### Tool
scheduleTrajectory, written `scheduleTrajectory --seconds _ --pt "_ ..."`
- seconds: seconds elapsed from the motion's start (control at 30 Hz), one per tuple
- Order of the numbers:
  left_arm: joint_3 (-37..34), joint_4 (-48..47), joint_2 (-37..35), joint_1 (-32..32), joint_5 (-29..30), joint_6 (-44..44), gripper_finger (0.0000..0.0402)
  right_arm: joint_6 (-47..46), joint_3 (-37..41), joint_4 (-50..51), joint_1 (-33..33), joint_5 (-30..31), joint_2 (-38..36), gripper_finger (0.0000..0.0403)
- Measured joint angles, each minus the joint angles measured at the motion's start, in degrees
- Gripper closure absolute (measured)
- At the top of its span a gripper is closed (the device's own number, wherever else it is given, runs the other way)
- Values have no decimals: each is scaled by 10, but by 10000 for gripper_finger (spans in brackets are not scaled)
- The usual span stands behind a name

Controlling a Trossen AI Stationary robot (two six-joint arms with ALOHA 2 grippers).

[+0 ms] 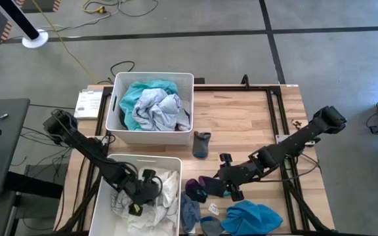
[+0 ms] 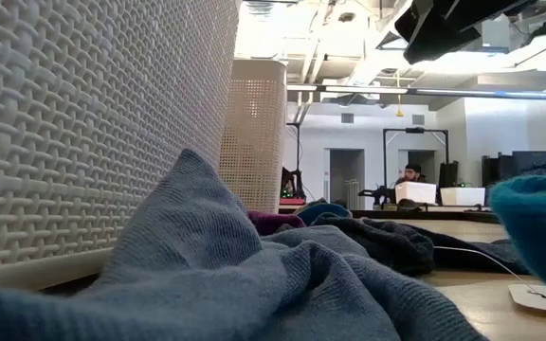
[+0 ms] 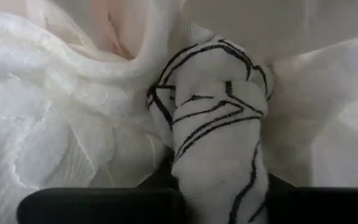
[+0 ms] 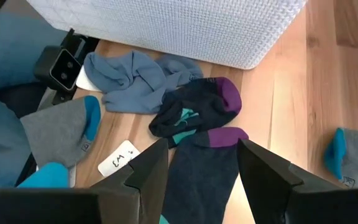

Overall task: Sort clothes
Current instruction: Put the black patterned blouse into the bottom white laundry bin, then put the right dark blue sock into the top white laundry bin

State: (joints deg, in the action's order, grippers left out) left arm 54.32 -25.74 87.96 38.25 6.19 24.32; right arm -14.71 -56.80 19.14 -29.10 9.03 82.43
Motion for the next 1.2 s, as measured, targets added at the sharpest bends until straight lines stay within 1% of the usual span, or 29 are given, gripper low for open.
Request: scheduleTrajectory --seconds 0.13,0.23,0.37,0.6,0.7,0.8,0.83,0.9,1.07,1.13,1.2 --pt "-1 14 -2 -4 -5 2 358 1 0 1 0 0 0 201" --pt "-3 31 -14 -4 -5 3 342 2 0 1 0 0 0 201" --pt "-4 32 -54 -4 1 1 297 2 0 1 0 0 0 201" --pt "-4 37 -156 -4 25 -18 206 6 0 1 0 0 0 201" --pt "-4 42 -201 -4 40 -37 183 11 0 1 0 0 0 201" --pt "-4 50 -242 -4 62 -66 174 12 0 1 4 0 0 201" --pt "-4 54 -256 -4 73 -79 173 12 0 1 4 0 0 201" --pt "-4 68 -279 -4 116 -113 173 15 0 1 8 0 0 201" --pt "-3 126 -320 -4 265 -210 172 17 0 1 16 0 0 201" --pt "-3 152 -330 -4 301 -255 172 17 0 1 19 0 0 201" --pt "-3 167 -340 -4 319 -297 172 17 0 1 19 0 0 201"
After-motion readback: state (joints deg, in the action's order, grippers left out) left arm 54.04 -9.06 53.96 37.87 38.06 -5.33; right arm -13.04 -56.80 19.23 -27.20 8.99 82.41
